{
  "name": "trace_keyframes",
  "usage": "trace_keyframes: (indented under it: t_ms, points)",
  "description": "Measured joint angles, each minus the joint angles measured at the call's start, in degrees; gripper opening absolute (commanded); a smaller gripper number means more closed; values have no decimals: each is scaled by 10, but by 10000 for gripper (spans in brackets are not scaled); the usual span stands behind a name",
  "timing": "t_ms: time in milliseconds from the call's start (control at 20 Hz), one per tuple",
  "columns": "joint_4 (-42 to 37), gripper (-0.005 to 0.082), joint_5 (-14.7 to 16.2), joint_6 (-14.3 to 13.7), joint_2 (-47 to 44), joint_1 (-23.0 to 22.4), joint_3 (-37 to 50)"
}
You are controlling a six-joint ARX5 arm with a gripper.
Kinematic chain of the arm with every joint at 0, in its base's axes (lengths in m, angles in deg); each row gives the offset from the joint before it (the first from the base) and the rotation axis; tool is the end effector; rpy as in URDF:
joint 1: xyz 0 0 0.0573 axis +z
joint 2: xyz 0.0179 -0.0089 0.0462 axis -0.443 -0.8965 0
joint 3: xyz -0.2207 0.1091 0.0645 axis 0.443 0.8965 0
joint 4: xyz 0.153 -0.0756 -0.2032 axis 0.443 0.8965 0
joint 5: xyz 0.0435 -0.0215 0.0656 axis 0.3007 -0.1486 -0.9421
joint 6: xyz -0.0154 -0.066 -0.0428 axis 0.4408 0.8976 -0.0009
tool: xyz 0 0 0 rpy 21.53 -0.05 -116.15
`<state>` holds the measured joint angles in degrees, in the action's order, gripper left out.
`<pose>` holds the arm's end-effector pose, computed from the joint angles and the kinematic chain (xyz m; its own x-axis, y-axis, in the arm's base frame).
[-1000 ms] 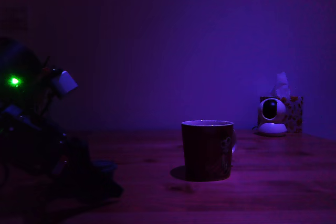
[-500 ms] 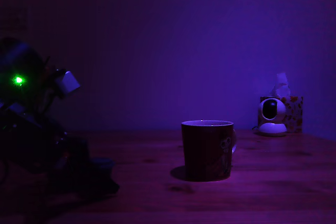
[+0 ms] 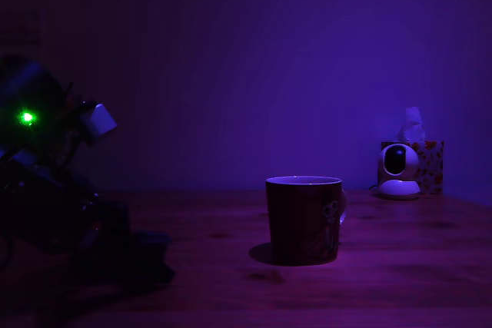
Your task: Pick up the coffee capsules on the table and drop them inside the coffee cup
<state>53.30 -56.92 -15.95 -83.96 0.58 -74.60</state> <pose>0.2399 -0.1554 0.0428 0.3167 -0.7558 -0.5731 0.8760 0.4647 -0.1289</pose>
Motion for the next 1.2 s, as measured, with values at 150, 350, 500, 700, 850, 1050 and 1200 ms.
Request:
trace_keyframes:
  t_ms: [150,350,500,700,850,1050,1200]
  points:
    - [10,127,7,22,11,0,0]
    - [9,127,22,53,77,0,1]
    - [7,127,33,58,129,0,0]
    - [8,127,40,69,143,0,-26]
    - [13,127,40,87,143,-2,-60]
    - [66,127,41,105,143,-17,-117]
    - [144,127,40,107,143,-31,-180]
